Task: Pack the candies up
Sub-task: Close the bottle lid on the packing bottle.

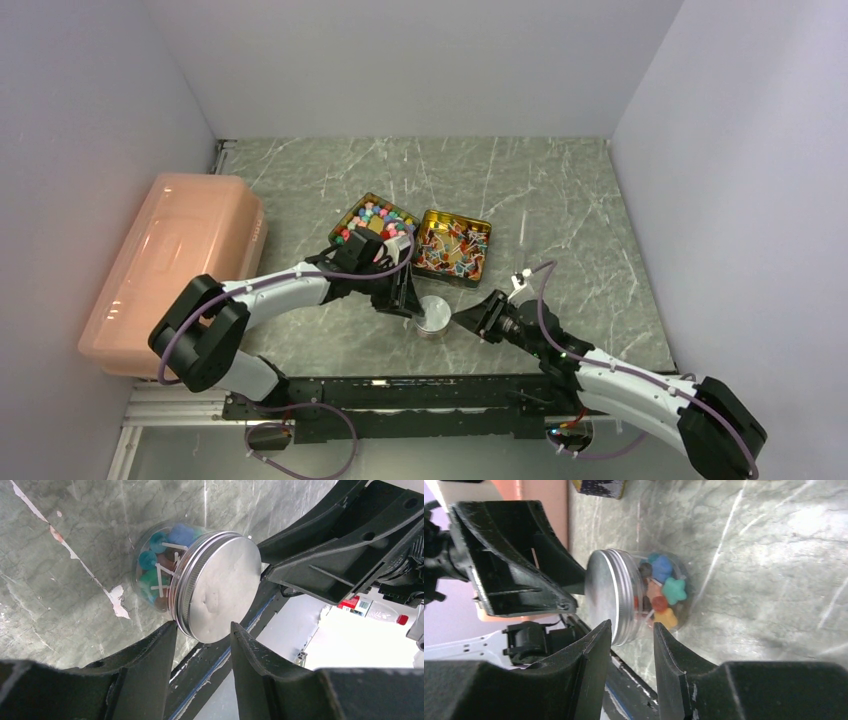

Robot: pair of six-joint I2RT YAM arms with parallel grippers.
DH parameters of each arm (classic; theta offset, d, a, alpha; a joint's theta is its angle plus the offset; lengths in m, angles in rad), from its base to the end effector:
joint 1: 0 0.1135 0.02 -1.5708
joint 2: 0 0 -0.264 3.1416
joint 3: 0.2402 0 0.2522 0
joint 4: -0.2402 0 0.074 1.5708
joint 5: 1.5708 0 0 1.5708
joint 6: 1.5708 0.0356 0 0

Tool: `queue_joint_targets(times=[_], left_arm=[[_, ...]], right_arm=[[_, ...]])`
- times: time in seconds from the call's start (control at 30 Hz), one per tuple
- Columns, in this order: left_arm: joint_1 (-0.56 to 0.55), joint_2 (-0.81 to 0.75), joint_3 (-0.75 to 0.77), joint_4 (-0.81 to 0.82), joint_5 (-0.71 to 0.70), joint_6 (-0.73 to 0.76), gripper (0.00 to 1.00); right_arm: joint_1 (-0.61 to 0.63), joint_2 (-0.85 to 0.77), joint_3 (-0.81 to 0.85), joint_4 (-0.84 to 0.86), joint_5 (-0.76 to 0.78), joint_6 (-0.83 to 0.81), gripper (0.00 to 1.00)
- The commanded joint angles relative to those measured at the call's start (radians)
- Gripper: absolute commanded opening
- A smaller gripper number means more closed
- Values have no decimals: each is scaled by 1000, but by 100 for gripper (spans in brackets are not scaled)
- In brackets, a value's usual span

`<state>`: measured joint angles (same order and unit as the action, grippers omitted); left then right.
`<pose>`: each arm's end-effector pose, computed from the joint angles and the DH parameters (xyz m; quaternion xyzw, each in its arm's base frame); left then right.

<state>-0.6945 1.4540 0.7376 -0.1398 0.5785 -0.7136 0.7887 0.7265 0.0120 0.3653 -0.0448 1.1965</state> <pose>0.2038 -0.1951 0.1817 0.0912 0.8988 -0.4207 0.0825 0.1046 0.1075 0.1362 0.1533 0.8046 0.4902 0.2980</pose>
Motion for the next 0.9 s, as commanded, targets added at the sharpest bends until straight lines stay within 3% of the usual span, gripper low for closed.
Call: queue_joint_targets(times=[0.0, 0.47, 0.67, 0.87], left_arm=[[-8, 3, 38, 6, 8, 27, 49], [-7, -64, 58, -122, -101, 72, 51], [-8, -126, 4, -67, -82, 51, 52], [-8, -261, -129, 48, -97, 38, 62]], right_arm=[[-4, -12, 17, -69, 33, -78, 40], [-3, -54, 276, -374, 92, -396, 40], [-4, 17, 395, -473, 61, -512, 39], [-3, 67, 473, -530, 49, -584, 39]])
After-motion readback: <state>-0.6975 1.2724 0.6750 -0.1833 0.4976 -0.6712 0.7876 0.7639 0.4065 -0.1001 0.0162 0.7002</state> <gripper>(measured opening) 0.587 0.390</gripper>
